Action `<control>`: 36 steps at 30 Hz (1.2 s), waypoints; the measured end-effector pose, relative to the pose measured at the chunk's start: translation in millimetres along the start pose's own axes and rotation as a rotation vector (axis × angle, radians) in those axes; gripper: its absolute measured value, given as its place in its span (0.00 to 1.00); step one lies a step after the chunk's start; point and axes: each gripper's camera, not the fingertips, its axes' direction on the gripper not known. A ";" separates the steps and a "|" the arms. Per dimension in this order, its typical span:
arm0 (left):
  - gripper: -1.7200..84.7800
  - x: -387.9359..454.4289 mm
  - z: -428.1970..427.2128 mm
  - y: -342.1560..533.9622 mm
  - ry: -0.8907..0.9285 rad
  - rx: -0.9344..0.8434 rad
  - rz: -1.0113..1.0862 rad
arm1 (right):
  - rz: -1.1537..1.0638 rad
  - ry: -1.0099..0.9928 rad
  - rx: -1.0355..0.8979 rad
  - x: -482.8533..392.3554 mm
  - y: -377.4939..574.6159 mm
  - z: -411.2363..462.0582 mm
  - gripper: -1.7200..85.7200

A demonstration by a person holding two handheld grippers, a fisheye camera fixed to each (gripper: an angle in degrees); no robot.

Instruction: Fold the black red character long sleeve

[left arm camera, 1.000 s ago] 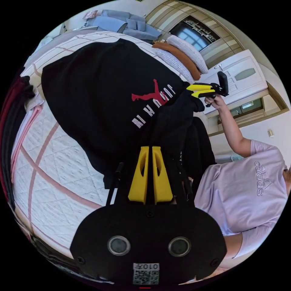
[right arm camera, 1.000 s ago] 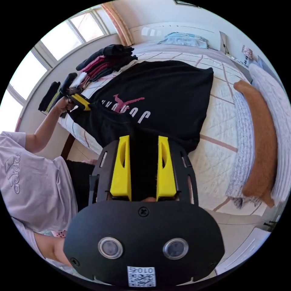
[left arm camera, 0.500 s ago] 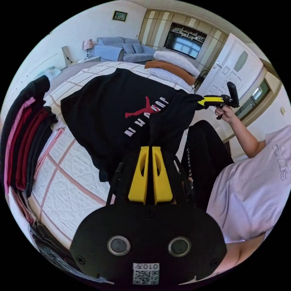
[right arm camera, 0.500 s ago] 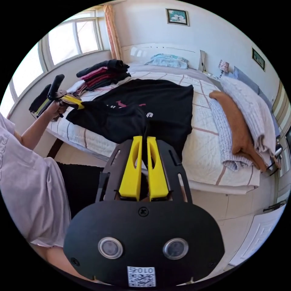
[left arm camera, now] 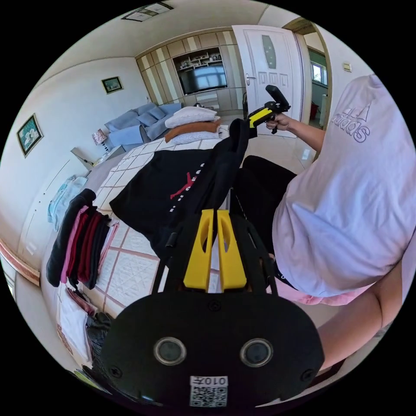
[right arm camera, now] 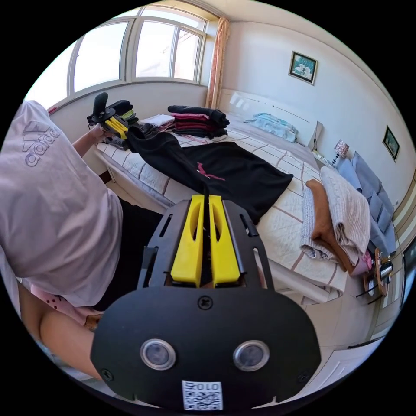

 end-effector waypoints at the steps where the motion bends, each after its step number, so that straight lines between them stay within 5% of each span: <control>1: 0.02 4.8 -3.2 -0.5 0.000 -0.011 0.004 | -0.021 -0.004 -0.024 -9.1 -1.2 -5.9 0.06; 16: 0.02 63.8 -46.2 -33.1 0.080 -0.048 0.004 | 0.040 -0.051 -0.083 -39.5 -9.1 -10.5 0.06; 22: 0.02 -53.6 -36.0 -97.7 0.082 0.036 -0.010 | -0.036 0.031 -0.141 69.5 -113.4 39.8 0.06; 28: 0.02 -225.8 61.8 -194.7 -0.054 -0.189 -0.109 | 0.101 0.011 -0.264 241.3 -207.8 194.2 0.06; 30: 0.02 -274.8 144.8 -218.7 -0.001 -0.387 -0.161 | 0.212 -0.083 -0.377 283.6 -209.7 266.4 0.06; 33: 0.02 -296.1 236.9 -222.1 0.014 -0.597 -0.219 | 0.314 -0.071 -0.521 304.7 -195.3 344.7 0.06; 36: 0.03 -295.7 242.7 -225.0 -0.138 -0.555 -0.271 | 0.346 -0.021 -0.437 302.5 -189.1 334.7 0.06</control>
